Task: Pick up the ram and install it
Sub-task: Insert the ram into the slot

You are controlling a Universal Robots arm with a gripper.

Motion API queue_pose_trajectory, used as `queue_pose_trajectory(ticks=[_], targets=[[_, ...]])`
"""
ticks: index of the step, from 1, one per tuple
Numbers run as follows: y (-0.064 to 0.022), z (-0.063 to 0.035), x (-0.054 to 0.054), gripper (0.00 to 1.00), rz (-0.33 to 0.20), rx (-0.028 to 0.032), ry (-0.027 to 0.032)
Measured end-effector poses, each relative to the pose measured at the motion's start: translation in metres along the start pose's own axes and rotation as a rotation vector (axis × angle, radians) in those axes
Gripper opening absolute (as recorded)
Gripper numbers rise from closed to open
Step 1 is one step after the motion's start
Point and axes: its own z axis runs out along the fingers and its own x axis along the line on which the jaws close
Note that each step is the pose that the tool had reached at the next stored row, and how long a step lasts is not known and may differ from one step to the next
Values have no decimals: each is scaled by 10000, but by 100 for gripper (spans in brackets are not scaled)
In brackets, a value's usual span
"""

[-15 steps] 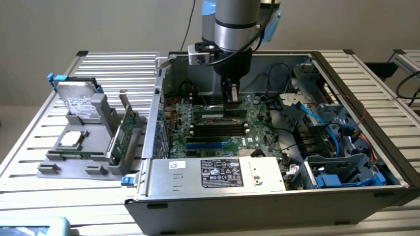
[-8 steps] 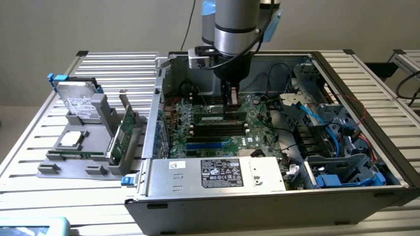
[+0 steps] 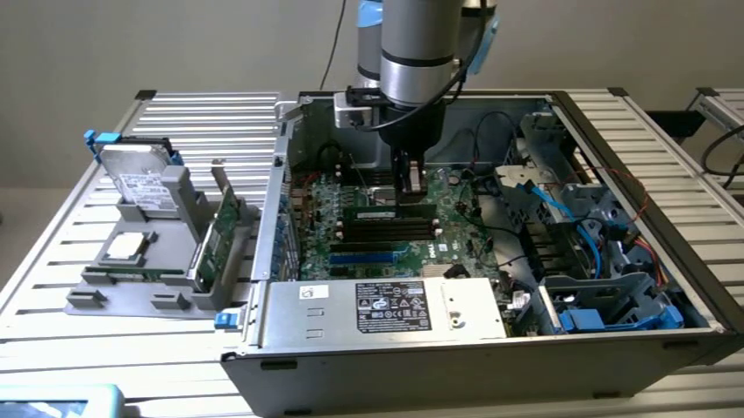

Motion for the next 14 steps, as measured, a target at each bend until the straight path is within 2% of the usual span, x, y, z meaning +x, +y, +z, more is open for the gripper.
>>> queue_pose_trajectory(ticks=[14], targets=[[-5,126,7,14,-1,-3,-1]])
